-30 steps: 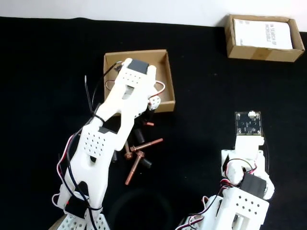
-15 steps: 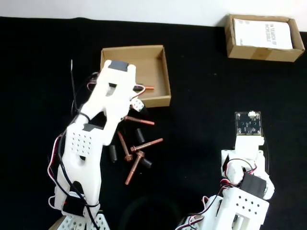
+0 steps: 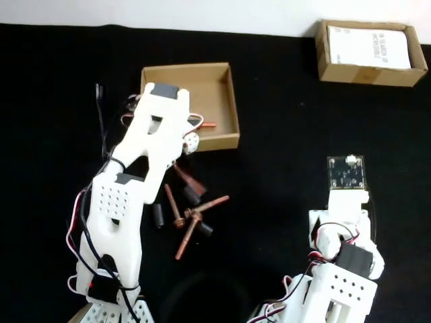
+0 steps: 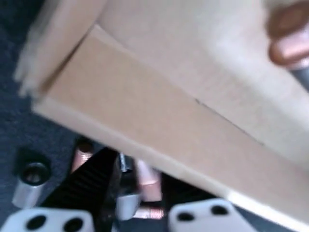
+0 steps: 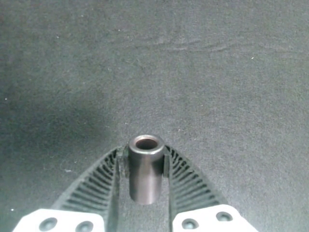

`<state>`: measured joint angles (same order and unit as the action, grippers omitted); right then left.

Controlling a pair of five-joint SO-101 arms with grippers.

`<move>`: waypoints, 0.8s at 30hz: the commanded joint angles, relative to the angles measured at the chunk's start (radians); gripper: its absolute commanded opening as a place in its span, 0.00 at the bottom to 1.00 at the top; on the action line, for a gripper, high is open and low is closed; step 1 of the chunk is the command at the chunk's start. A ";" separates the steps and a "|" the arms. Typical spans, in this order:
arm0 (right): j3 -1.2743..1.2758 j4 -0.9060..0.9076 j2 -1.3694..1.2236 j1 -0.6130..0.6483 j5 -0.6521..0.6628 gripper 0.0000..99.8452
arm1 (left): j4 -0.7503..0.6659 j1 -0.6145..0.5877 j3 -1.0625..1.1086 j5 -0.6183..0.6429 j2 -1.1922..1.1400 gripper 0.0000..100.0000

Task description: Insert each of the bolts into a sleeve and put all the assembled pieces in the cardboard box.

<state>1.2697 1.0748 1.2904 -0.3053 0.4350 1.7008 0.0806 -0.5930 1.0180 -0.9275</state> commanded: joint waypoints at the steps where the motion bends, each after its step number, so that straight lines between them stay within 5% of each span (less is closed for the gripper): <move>1: -0.015 -0.002 0.013 0.015 0.003 0.01 | 0.002 -0.050 0.012 0.009 -0.016 0.01; 13: -0.015 -0.068 0.015 0.015 -0.006 0.01 | 0.032 -0.028 -0.047 -0.049 0.050 0.01; 24: -0.223 -0.117 0.018 0.160 -0.577 0.01 | 0.046 0.110 -0.255 -0.425 0.453 0.01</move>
<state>1.1316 0.9766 1.2889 -0.2087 -0.0315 1.7377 0.1496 -0.8002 0.6651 -0.6299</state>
